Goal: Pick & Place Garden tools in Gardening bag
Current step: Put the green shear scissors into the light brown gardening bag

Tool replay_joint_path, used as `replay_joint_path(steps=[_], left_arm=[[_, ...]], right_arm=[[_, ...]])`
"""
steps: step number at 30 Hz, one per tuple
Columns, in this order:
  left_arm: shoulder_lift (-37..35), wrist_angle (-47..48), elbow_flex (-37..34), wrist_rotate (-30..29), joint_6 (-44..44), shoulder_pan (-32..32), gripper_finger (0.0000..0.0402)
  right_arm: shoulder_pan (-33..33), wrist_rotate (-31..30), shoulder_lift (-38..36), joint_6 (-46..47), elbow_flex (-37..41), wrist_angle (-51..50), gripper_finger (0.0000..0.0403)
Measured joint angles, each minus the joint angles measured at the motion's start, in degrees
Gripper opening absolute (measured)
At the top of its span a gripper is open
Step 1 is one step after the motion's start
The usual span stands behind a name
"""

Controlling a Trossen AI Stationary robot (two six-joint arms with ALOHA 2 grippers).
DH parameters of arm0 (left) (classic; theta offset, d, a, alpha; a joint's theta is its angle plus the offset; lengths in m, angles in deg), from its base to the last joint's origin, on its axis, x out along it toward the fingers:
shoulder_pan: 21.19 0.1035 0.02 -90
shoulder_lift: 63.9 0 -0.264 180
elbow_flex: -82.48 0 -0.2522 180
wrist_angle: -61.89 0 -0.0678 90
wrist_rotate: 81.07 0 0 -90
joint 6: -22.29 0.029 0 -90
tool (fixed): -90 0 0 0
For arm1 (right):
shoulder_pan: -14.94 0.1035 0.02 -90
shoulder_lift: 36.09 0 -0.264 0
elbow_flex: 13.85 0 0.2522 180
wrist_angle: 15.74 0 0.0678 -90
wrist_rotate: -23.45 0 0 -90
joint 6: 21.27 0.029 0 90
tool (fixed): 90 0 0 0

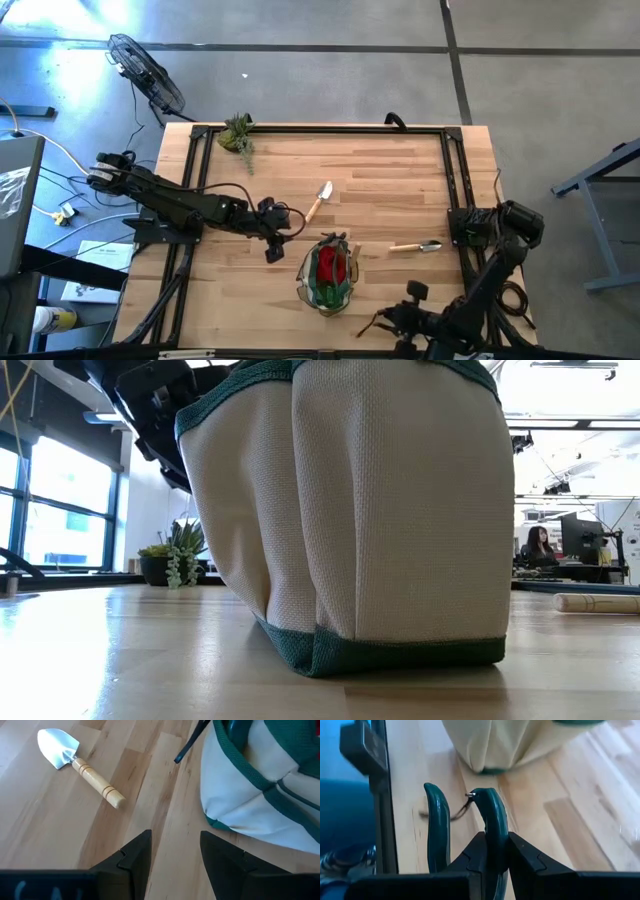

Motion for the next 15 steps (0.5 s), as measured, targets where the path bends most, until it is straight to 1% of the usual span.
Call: replay_joint_path(steps=[4,8,11,15], left_arm=[[0.00,-0.13,-0.64,2.32,-1.41,-1.14,0.0161],[0.02,-0.23,-2.67,1.81,-2.98,-3.60,0.0161],[0.02,-1.10,-4.42,-0.26,-4.46,-5.70,0.0161],[0.02,-3.04,-6.44,-2.73,-5.98,-7.58,0.0161]], right_arm=[[0.67,-3.51,-0.06,-1.44,0.00,2.17,0.0041],[0.94,-6.60,-0.08,-3.56,0.00,4.47,0.0041],[1.40,-11.44,-0.05,-4.49,0.00,6.25,0.0041],[2.98,-19.64,0.87,-4.68,-0.02,9.86,0.0041]])
